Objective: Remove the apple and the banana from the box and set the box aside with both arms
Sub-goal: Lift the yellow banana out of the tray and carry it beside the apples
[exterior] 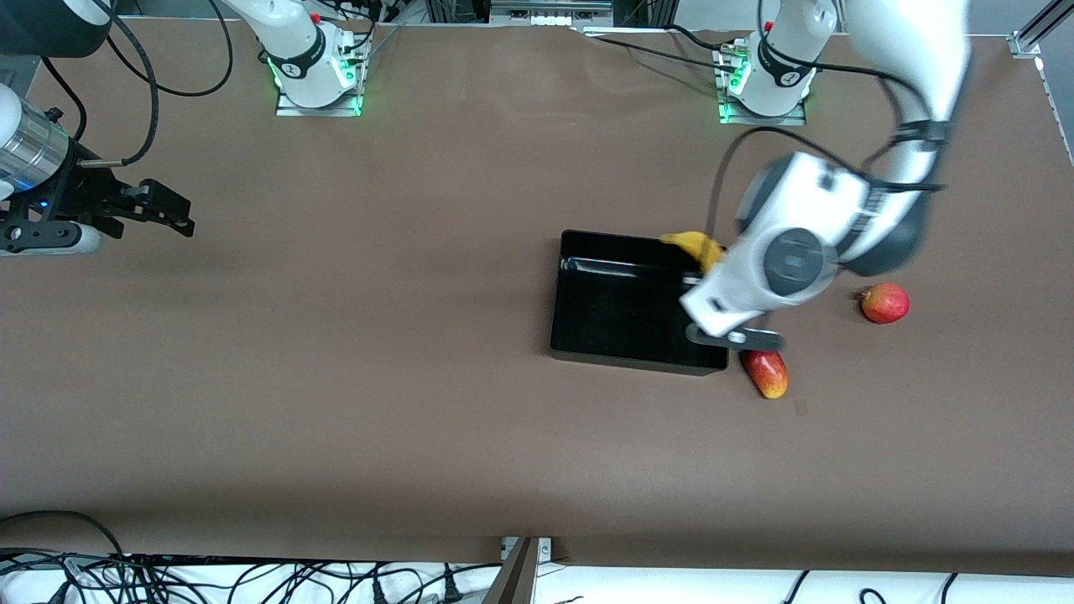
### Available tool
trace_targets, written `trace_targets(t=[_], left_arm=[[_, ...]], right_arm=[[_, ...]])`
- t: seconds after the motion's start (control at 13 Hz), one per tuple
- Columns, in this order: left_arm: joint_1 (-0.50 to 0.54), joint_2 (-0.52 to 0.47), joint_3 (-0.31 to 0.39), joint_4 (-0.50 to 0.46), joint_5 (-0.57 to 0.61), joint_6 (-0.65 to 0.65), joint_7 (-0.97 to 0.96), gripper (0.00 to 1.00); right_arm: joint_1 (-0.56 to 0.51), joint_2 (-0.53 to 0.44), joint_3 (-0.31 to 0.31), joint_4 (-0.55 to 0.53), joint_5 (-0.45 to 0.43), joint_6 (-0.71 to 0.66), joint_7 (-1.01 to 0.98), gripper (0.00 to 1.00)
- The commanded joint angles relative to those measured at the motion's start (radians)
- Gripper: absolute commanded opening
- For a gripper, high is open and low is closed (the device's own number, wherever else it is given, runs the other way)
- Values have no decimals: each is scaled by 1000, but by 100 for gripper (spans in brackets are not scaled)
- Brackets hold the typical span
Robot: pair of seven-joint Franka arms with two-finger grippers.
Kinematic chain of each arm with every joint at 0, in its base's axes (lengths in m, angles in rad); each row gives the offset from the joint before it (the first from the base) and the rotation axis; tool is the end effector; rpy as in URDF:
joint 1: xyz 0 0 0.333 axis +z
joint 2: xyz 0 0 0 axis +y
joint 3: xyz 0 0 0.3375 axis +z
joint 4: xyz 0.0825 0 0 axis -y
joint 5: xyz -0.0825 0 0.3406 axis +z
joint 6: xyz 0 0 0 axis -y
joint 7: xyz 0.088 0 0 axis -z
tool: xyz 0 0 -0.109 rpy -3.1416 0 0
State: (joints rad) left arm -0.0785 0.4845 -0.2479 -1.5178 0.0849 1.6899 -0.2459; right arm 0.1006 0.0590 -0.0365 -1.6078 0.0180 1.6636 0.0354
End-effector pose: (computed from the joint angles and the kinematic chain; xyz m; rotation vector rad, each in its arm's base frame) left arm 0.6008 -0.1681 0.4018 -3.0551 0.1421 0.4548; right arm 0.5356 0.0368 0.6053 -3.1257 -0.0423 0.0062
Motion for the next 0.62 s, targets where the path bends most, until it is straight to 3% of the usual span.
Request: trace_targets(t=[0.0,0.15,0.38,0.54], left_arm=[[173,26,1,7,1,-18,191,0],[274,71,1,5,18,20,317,0],[334,152,1,-18,175,143,367,0],[342,187,1,-70,182,247,367,0]], right_arm=[[-9,2,7,14,2,-5,9,100],[-9,4,7,14,2,-5,9,100],[-9,2,7,14,2,-5,9,100],[-9,4,7,14,2,-5,9,100]])
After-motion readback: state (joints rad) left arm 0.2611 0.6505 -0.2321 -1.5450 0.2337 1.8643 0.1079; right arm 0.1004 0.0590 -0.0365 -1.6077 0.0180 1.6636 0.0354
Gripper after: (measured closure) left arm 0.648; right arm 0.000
